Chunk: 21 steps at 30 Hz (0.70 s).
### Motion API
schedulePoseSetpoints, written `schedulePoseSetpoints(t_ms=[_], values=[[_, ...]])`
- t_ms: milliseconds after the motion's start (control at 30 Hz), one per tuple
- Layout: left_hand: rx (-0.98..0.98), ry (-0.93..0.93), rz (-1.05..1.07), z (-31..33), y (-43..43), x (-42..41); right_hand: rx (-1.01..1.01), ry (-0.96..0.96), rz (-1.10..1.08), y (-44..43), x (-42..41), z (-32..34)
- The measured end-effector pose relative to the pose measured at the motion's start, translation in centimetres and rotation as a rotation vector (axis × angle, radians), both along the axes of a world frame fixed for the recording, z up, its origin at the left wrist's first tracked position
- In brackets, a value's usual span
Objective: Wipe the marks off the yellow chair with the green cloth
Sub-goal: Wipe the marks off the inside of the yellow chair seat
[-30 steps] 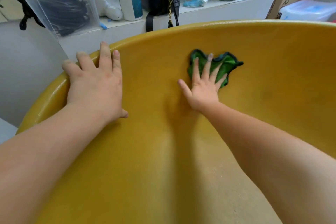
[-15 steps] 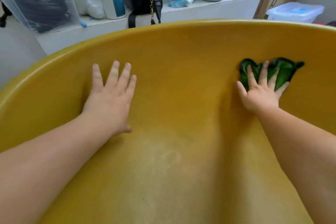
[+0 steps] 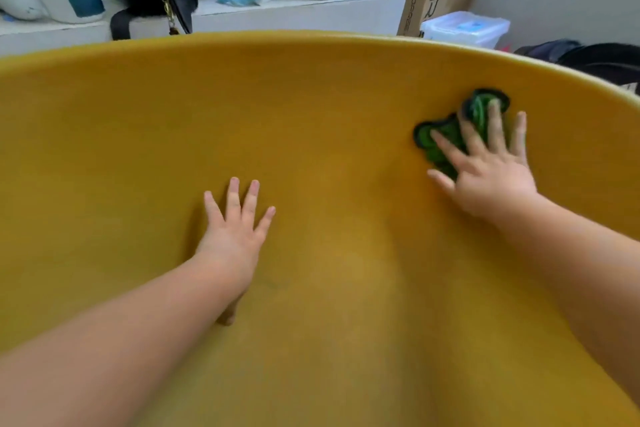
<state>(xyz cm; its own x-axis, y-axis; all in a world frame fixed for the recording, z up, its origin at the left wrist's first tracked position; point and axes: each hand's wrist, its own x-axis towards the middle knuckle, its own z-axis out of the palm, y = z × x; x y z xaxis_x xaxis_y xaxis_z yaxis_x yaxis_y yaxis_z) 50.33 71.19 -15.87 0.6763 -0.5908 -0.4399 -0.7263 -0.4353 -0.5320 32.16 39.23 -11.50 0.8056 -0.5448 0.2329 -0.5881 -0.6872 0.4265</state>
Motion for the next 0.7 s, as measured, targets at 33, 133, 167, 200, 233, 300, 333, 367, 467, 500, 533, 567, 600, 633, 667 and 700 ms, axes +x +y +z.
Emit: schedulePoseSetpoints(t_ms=[33,133,167,200,233,300,333,367,467,500,533,567,600,633,667,700], values=[[0.004,0.015,0.008,-0.2,0.1,0.3,-0.030,-0.099,-0.055,-1.3,0.8,2.4],[-0.012,0.093,0.030,-0.7,-0.1,0.4,0.001,-0.285,-0.065,-2.2,5.6,6.7],[-0.013,0.108,0.028,-0.6,-0.2,0.3,0.025,-0.323,-0.052,-1.5,7.7,7.0],[-0.006,0.112,0.022,-0.5,-0.2,0.4,0.051,-0.358,-0.037,-0.5,9.9,6.7],[0.001,0.114,0.016,-0.4,-0.2,0.4,0.095,-0.405,-0.006,1.0,11.9,5.9],[0.005,0.128,0.022,-0.6,-0.4,0.5,0.272,-0.519,0.103,4.7,15.3,3.3],[0.009,0.132,0.027,-0.6,-0.5,0.5,0.381,-0.553,0.168,6.8,16.6,1.9],[0.014,0.133,0.034,-0.7,-0.6,0.6,0.475,-0.552,0.223,8.9,17.4,0.4],[0.021,0.137,0.062,-0.8,-1.0,0.6,0.590,-0.407,0.368,12.9,17.2,-3.0],[0.021,0.139,0.070,-0.8,-1.1,0.5,0.578,-0.339,0.411,12.9,16.4,-3.7],[0.019,0.141,0.075,-0.9,-1.2,0.4,0.522,-0.278,0.447,12.1,15.6,-4.1],[0.018,0.145,0.078,-0.8,-1.3,0.4,0.438,-0.235,0.465,10.6,14.6,-4.0],[0.017,0.152,0.082,-0.8,-1.3,0.3,0.359,-0.224,0.447,8.6,13.7,-3.4],[0.018,0.161,0.084,-0.7,-1.3,0.3,0.292,-0.246,0.391,6.3,12.9,-2.5],[0.019,0.169,0.086,-0.7,-1.3,0.3,0.234,-0.284,0.305,4.0,12.1,-1.2],[0.019,0.175,0.085,-0.6,-1.3,0.3,0.182,-0.324,0.213,2.0,11.6,0.2]])
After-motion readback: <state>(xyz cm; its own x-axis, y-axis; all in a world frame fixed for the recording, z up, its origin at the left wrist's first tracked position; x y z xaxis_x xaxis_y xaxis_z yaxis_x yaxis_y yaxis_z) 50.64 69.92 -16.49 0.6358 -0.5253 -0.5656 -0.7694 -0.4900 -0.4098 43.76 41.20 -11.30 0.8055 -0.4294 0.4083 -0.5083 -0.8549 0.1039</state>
